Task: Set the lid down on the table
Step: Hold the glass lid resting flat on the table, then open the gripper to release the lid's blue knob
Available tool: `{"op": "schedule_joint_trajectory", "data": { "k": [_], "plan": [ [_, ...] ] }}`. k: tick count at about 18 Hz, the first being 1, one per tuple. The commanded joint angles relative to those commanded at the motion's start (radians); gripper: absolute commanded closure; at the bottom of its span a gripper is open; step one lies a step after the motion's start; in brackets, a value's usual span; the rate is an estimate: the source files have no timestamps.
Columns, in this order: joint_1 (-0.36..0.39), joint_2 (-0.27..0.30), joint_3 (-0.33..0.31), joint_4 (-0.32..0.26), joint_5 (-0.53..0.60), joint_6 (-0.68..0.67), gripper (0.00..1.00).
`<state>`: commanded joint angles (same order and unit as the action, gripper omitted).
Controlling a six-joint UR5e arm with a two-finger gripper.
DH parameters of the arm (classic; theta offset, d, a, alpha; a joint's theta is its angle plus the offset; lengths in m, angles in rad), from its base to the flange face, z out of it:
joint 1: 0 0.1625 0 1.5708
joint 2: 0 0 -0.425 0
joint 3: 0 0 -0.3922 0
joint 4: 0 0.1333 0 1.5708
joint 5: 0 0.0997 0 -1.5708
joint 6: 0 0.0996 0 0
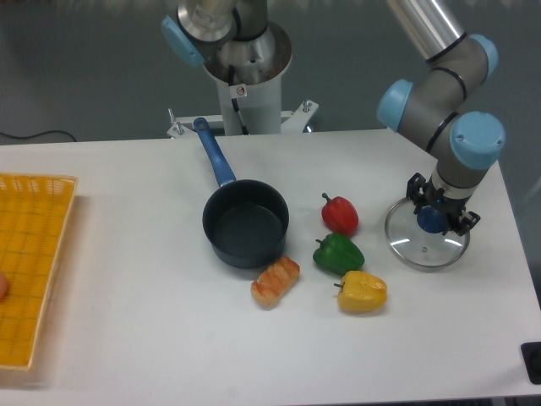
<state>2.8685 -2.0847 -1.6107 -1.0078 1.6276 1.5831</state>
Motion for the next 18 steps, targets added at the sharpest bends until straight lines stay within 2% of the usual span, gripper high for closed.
{"op": "schedule_joint_trajectory", "data": {
  "k": [16,18],
  "plan": [
    [-0.002,-0.009,-0.006,0.002,0.0,0.002,0.28],
    [-0.002,-0.009,-0.006,0.002,0.0,0.002,0.2]
  ]
}}
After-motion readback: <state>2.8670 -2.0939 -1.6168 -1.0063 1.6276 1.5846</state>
